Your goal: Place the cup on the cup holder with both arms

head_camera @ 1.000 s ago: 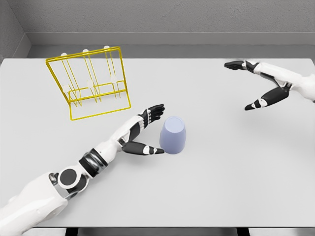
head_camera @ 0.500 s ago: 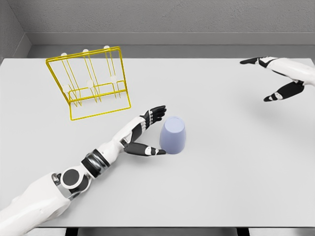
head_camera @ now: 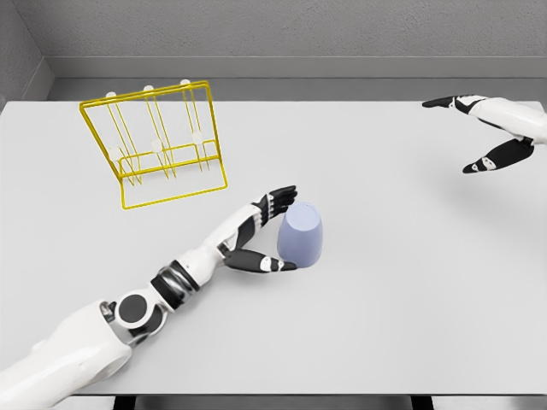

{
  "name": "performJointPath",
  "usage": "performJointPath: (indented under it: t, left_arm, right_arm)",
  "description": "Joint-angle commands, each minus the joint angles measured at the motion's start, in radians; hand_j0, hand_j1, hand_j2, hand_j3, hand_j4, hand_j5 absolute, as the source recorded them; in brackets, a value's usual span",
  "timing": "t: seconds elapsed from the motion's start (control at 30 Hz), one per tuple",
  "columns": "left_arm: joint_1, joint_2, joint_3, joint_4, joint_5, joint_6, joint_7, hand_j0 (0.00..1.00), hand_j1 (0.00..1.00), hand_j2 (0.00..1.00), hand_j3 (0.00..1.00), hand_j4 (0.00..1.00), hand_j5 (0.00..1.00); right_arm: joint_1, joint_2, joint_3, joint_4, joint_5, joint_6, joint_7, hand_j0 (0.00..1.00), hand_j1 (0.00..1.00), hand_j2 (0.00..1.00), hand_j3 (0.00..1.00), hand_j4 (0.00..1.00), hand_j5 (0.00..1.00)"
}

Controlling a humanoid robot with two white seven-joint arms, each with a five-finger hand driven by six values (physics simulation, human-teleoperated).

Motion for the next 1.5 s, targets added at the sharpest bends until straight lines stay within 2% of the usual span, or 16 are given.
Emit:
performJointPath:
  t: [0.0,0.33,0.63,0.9,1.1,1.47]
  left_arm:
    - [0.000,-0.016,-0.003,0.009,0.000,0.000,-0.001,1.00,1.00,1.00,1.00,1.00,1.00]
    - [-0.006,-0.018,-0.001,0.023,-0.001,0.001,-0.001,1.00,1.00,1.00,1.00,1.00,1.00]
    - [-0.009,-0.064,-0.001,0.046,-0.015,0.000,-0.008,1.00,1.00,1.00,1.00,1.00,1.00]
    - [-0.011,-0.070,-0.001,0.048,-0.015,0.000,-0.008,1.00,1.00,1.00,1.00,1.00,1.00]
    - [-0.011,-0.070,-0.001,0.048,-0.015,-0.002,-0.007,0.70,0.70,0.70,0.70,0.70,0.70]
    - [-0.009,-0.068,0.000,0.042,-0.014,-0.003,-0.008,0.46,0.46,0.46,0.46,0.46,0.46]
  right_arm:
    - [0.000,0.000,-0.001,0.000,-0.007,0.002,0.000,1.00,1.00,1.00,1.00,1.00,1.00]
    - [0.003,-0.002,-0.003,0.000,-0.006,0.002,0.000,1.00,1.00,1.00,1.00,1.00,1.00]
    - [0.003,0.000,-0.001,-0.003,-0.006,0.002,0.000,1.00,1.00,1.00,1.00,1.00,1.00]
    - [0.002,-0.003,-0.001,-0.003,-0.006,0.002,0.000,1.00,1.00,1.00,1.00,1.00,1.00]
    - [0.003,0.000,-0.001,-0.003,-0.004,0.002,0.000,1.00,1.00,1.00,1.00,1.00,1.00]
    - [0.008,-0.003,-0.001,-0.008,-0.004,0.002,0.000,1.00,1.00,1.00,1.00,1.00,1.00]
